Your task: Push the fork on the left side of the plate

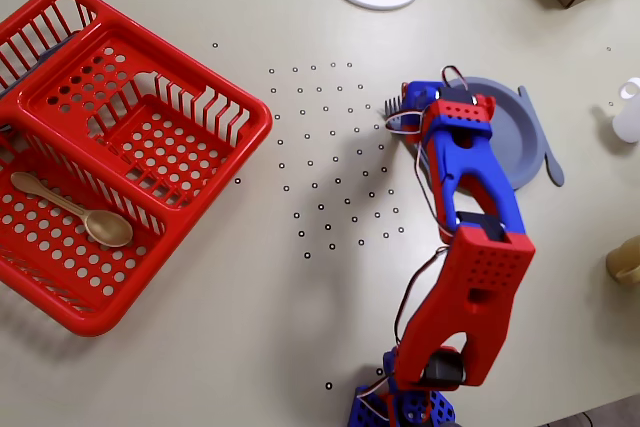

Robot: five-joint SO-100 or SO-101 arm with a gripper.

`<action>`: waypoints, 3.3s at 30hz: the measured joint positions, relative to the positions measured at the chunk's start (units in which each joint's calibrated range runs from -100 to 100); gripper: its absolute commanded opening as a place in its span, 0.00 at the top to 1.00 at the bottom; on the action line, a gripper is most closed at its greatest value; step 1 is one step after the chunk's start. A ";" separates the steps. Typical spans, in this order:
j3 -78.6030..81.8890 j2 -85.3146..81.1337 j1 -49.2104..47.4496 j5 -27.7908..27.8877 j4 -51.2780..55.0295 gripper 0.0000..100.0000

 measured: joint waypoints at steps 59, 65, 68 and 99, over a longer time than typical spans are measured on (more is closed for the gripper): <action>1.54 -2.29 -4.10 -2.25 4.97 1.00; 6.96 -11.85 -3.73 -4.74 4.97 1.00; 11.48 -18.14 -3.37 -5.23 4.57 1.00; 77.12 -81.45 -17.48 -7.72 -10.82 1.00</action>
